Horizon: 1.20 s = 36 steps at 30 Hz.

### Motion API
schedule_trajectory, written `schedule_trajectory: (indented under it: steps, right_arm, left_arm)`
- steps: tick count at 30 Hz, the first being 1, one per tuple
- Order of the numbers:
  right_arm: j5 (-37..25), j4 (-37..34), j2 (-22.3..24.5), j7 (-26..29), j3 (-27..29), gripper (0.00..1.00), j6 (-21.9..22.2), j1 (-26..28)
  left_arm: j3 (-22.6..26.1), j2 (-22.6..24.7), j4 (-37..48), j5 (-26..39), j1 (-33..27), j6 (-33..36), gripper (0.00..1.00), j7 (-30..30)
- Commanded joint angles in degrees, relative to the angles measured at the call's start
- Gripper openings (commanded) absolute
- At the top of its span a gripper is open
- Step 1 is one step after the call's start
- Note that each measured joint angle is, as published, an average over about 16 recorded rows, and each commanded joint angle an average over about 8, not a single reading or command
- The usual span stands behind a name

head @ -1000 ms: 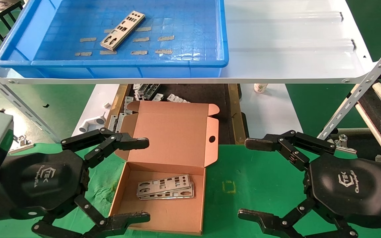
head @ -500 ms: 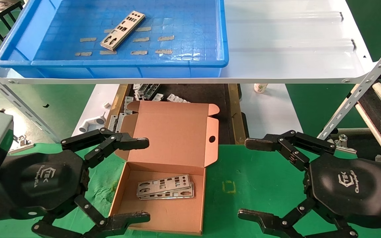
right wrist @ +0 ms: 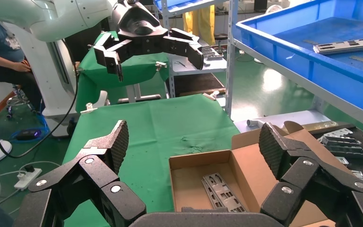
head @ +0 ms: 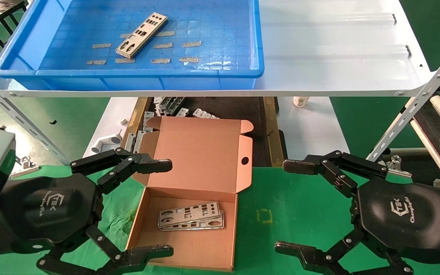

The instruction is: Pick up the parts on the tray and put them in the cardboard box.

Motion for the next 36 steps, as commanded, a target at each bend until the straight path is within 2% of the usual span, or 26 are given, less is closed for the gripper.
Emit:
schedule_trajectory:
  steps: [1,36]
  right_arm:
    - [0.0,0.0,0.0,0.0,0.0,1.00,0.0,0.0]
    - [0.0,0.0,0.0,0.0,0.0,1.00,0.0,0.0]
  left_arm:
    - [0.0,0.0,0.0,0.0,0.0,0.0,1.00,0.0]
    - [0.0,0.0,0.0,0.0,0.0,0.0,1.00,0.0]
